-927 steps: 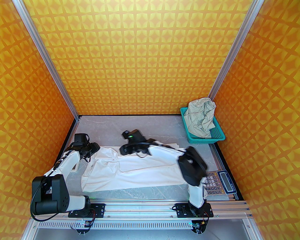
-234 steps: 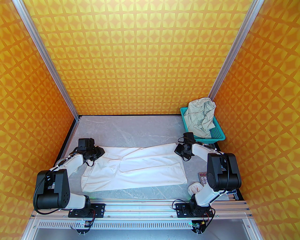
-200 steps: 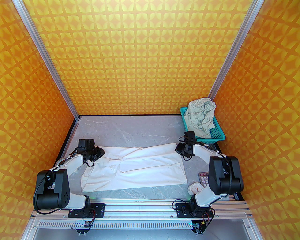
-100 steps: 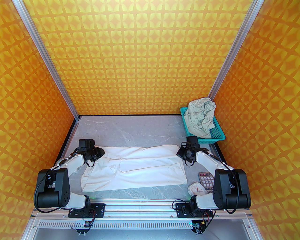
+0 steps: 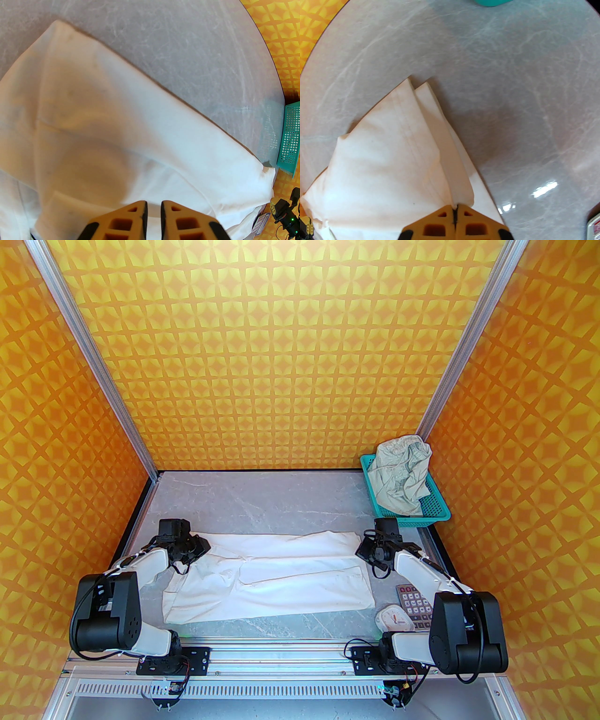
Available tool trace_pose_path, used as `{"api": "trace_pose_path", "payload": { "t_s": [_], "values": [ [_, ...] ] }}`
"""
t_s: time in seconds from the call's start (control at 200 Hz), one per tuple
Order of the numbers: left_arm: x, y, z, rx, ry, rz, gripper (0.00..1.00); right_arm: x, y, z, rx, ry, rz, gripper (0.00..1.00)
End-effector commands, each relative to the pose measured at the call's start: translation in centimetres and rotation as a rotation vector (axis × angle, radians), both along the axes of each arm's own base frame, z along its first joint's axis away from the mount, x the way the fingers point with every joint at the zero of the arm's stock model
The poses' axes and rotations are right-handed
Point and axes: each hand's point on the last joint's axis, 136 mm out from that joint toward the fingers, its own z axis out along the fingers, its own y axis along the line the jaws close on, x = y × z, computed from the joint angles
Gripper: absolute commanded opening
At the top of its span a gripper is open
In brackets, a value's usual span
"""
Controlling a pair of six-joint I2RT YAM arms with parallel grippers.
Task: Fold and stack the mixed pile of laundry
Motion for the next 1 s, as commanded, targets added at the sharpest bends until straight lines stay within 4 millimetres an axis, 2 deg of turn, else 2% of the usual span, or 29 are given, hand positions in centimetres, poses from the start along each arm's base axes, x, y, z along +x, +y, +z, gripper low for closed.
{"api": "trace_pose_path", "payload": {
  "t_s": [0.0,0.11,0.135,0.215,0.275,0.375,0.425,0.495,0.545,0.65,0.735,0.89,0.995],
  "values": [
    [-0.1,0.2,-0.6,-0.007,0.007,0.002,0.16,0.4,-1.9,0.1,-0.092,0.016,-0.018,0.0],
    [-0.2,0.4,-1.2,-0.001,0.025,0.013,0.16,0.1,-1.7,-0.6,-0.07,0.031,-0.017,0.0],
    [-0.2,0.5,-1.3,-0.001,0.027,0.016,0.16,0.0,-1.5,-0.8,-0.057,0.032,-0.015,0.04],
    [0.0,0.5,-1.1,-0.003,0.019,0.02,0.16,-0.4,-0.7,-1.4,-0.015,0.041,-0.003,0.28],
    [0.2,0.5,-0.5,-0.001,0.007,0.02,0.16,-0.8,-0.3,-1.4,0.003,0.051,0.01,0.36],
    [0.6,0.6,2.0,0.015,-0.043,0.01,0.16,-1.0,-0.6,0.1,-0.025,0.037,0.031,0.39],
    [0.8,0.7,3.5,0.03,-0.073,0.003,0.16,-0.6,-0.8,1.9,-0.046,0.001,0.048,0.4],
    [1.1,0.5,5.1,0.042,-0.11,-0.017,0.16,0.3,0.0,3.8,-0.029,-0.048,0.088,0.39],
    [1.3,0.1,5.5,0.046,-0.113,-0.035,0.17,1.2,1.0,4.6,-0.013,-0.076,0.125,0.38],
    [2.1,-1.5,4.5,0.035,-0.093,-0.069,0.16,3.1,3.5,4.4,-0.002,-0.074,0.198,0.36],
    [3.1,-2.3,3.0,0.018,-0.075,-0.07,0.14,4.8,4.8,3.1,0.034,-0.07,0.213,0.33],
    [4.9,-1.9,0.3,0.016,-0.033,-0.027,0.07,7.2,5.0,0.0,0.039,-0.006,0.21,0.28],
    [5.9,-1.2,-1.2,0.042,-0.004,-0.001,0.02,7.8,3.7,-2.1,-0.01,0.05,0.181,0.25]
  ]
}}
